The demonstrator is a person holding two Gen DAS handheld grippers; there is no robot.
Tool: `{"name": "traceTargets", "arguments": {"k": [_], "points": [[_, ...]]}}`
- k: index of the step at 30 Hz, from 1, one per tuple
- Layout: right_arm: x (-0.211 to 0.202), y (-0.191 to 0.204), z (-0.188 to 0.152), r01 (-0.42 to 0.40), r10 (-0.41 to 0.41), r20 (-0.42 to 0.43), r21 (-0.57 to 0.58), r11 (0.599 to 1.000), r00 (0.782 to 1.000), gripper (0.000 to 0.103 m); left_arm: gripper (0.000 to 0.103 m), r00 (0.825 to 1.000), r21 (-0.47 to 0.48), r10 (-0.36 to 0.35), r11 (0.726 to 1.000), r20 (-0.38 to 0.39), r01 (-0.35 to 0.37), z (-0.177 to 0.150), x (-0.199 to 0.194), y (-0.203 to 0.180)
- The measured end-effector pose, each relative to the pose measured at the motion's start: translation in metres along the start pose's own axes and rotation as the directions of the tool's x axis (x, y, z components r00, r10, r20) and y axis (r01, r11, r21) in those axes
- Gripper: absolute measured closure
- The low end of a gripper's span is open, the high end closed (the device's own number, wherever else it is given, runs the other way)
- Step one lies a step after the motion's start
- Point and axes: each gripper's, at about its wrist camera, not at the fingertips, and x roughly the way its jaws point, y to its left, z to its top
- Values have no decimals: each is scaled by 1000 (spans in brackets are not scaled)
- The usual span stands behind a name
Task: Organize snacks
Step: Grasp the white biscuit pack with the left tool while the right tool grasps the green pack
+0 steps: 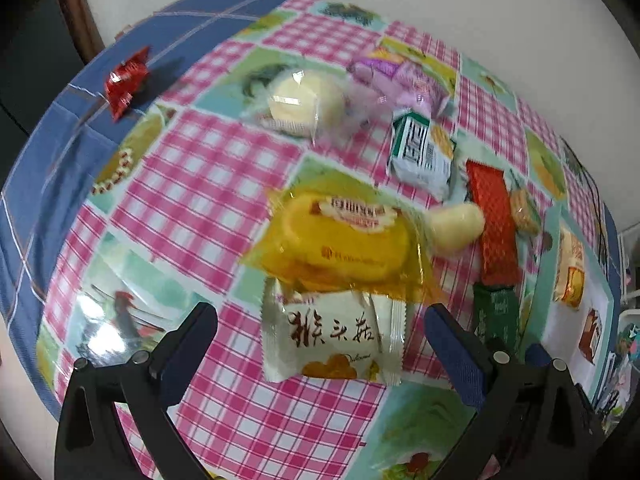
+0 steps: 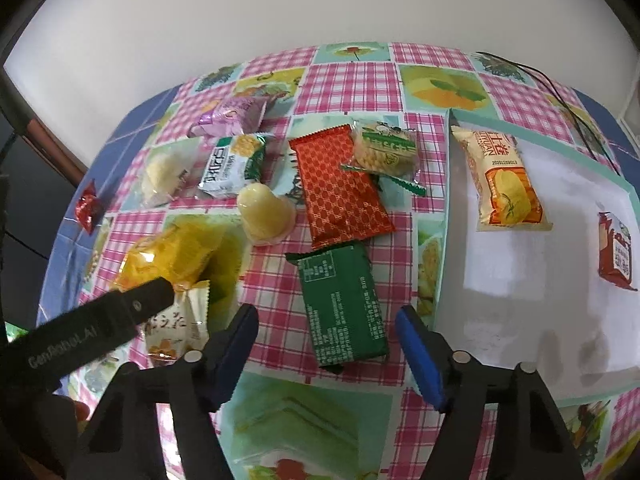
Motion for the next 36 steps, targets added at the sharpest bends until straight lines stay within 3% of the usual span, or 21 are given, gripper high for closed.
{"name": "traceTargets", "arguments": {"k": [16, 18, 31, 36], "points": [[24, -2, -3, 15, -17, -77, -24, 1000, 997, 41, 1, 995, 29, 44, 999, -89, -41, -3, 35, -17], [26, -2, -4, 18, -20, -84, -29, 999, 996, 43, 6, 994, 33, 43, 999, -99, -40, -4, 39, -19], [37, 21, -12, 81, -96, -90, -158, 984, 991, 41, 8, 991, 92, 98, 992, -95, -89, 1, 50, -44], [37, 20, -10, 85, -99, -85, -157, 984, 991, 42, 8, 990, 103, 108, 990, -92, -99, -2, 53, -54]]}}
